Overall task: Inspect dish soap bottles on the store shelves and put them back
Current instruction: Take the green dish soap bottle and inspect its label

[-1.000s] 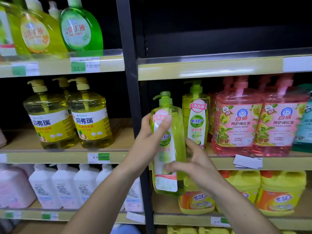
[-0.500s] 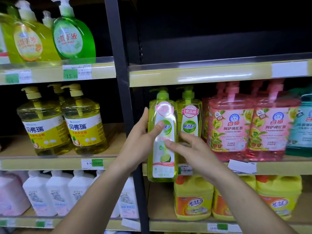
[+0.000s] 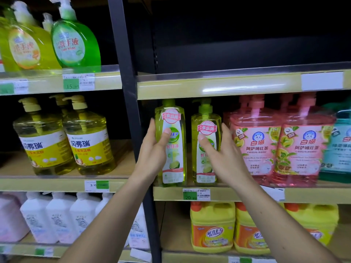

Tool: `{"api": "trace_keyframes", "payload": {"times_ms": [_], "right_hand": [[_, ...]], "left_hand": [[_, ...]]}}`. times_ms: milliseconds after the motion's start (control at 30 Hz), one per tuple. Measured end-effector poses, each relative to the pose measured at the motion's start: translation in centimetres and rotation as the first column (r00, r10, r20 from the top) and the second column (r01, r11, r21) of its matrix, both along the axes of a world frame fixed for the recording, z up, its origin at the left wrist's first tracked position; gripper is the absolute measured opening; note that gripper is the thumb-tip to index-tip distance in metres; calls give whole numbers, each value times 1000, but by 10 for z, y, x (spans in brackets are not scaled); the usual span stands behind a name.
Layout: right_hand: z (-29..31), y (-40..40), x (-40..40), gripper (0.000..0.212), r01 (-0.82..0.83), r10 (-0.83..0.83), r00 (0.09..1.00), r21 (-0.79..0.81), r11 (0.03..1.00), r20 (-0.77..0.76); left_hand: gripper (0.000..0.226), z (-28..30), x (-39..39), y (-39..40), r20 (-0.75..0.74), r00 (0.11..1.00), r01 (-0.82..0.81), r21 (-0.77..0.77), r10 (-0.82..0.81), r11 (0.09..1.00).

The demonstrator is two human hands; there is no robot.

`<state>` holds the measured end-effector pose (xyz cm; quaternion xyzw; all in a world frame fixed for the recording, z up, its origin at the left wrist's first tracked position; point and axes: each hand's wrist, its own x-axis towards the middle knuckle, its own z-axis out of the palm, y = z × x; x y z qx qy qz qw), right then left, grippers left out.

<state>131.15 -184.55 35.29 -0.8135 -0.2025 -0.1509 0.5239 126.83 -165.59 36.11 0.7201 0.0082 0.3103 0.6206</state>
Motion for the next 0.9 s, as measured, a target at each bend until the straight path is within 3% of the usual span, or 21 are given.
{"api": "trace_keyframes", "payload": {"times_ms": [167,300,467,600,900], "right_hand": [[-13,9,26,85,-28,52,991,186,982,-126],[-29,15,35,82,-55,67,997,251,966,-42],[-33,15,44,75,-78,83,996,260,962,-8],[-35,15,49,58,-91,94,996,270,959,3],[-43,14,57,60,-115,116,993,286,951,14]], "left_hand": [[67,-2,19,-3,35,999,-34,72,32,997],[71,-16,28,-1,49,999,-15,62,12,998],[74,-36,33,7,65,997,47,14,-48,999],[72,-44,34,13,79,991,100,47,-104,994],[59,-57,32,19,116,991,44,142,-61,989]]}}
